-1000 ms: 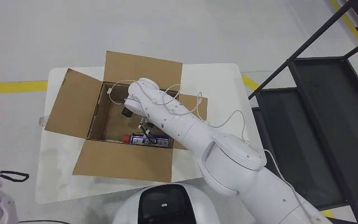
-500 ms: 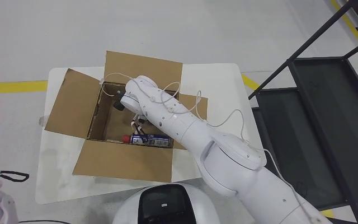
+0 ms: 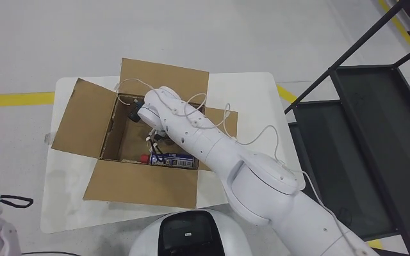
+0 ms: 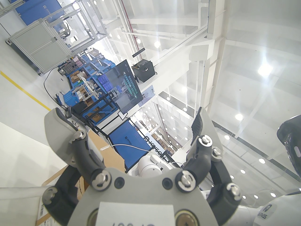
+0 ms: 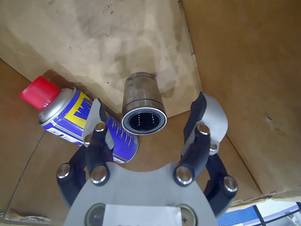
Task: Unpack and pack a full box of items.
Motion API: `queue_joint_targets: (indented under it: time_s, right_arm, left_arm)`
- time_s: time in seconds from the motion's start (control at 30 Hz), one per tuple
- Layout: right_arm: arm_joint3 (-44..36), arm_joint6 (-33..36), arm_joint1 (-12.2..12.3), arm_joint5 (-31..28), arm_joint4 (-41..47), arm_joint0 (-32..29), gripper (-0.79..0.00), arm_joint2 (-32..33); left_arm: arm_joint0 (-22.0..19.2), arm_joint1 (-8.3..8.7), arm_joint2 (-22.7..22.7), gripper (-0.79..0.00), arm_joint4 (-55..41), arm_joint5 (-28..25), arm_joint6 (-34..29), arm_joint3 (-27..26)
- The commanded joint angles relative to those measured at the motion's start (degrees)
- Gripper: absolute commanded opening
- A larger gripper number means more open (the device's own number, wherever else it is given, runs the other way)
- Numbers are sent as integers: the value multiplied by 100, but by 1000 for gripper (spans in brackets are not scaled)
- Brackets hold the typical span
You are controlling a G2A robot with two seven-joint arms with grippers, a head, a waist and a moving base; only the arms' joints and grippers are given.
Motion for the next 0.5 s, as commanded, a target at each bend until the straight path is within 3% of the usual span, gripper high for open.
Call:
queue_joint_targets:
  time_s: [0.0, 0.3, 0.37, 0.4, 0.47]
  right_arm:
    - [-4, -3, 9, 23, -10, -24, -132, 18]
    - [-55, 62, 56, -1, -87, -171, -228, 60]
    - [-47, 38, 71, 31, -119, -182, -286, 77]
    - [-46, 27, 78, 40, -135, -189, -406, 83]
    - [-54, -5, 88, 89, -157, -199, -468, 102]
  left_arm:
    - [0, 0, 0, 0, 0, 0, 0, 0]
    - [0, 0, 0, 0, 0, 0, 0, 0]
    - [0, 0, 0, 0, 0, 0, 0, 0]
    - [0, 0, 0, 0, 0, 0, 0, 0]
    - [0, 0, 0, 0, 0, 0, 0, 0]
